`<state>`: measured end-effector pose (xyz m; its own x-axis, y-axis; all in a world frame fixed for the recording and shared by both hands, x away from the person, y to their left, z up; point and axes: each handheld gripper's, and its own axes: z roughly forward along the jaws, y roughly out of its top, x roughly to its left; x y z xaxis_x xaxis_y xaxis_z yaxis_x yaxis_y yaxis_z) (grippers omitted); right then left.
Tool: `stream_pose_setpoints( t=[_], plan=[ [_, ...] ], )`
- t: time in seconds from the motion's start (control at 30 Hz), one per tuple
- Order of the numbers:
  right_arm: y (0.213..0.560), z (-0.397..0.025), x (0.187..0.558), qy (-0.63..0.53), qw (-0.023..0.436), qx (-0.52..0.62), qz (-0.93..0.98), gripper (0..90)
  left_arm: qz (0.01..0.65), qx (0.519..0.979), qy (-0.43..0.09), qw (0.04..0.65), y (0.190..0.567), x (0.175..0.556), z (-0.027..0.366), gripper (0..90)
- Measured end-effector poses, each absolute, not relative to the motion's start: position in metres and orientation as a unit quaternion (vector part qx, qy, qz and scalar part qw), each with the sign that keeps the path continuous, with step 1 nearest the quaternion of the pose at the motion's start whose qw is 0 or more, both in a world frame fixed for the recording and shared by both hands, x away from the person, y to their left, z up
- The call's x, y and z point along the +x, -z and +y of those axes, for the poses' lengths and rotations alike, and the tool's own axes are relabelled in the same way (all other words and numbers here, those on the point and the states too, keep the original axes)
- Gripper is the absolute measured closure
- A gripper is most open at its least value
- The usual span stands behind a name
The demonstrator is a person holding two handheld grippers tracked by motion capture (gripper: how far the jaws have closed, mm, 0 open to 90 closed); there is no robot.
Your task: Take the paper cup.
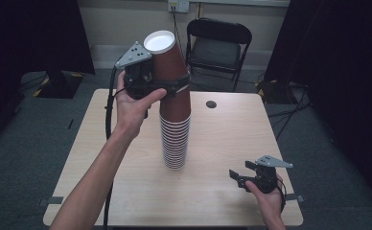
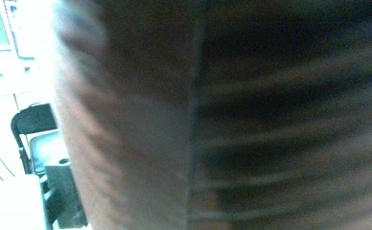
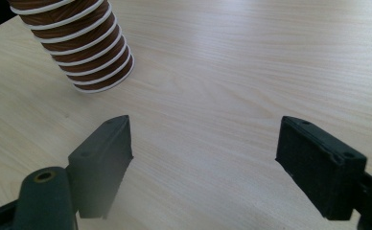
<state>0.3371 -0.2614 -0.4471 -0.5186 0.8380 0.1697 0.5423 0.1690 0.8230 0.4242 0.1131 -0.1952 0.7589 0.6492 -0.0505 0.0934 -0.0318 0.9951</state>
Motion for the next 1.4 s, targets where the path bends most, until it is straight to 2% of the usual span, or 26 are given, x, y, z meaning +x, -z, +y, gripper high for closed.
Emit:
stream_pose_setpoints(
  t=[0.7, 1.13, 1.4],
  plan=[
    [0.449, -0.258, 0.338, -0.448, 0.161, 0.459, 0.750, 19.7, 0.309, 0.667, -0.233, 0.637, 0.193, 0.422, 0.157, 10.1],
    [0.448, -0.256, 0.337, -0.450, 0.159, 0.453, 0.753, 20.5, 0.316, 0.669, -0.234, 0.631, 0.228, 0.407, 0.191, 10.2],
    [0.447, -0.253, 0.336, -0.452, 0.159, 0.439, 0.760, 21.3, 0.347, 0.669, -0.230, 0.616, 0.252, 0.402, 0.206, 10.2]
  ],
)
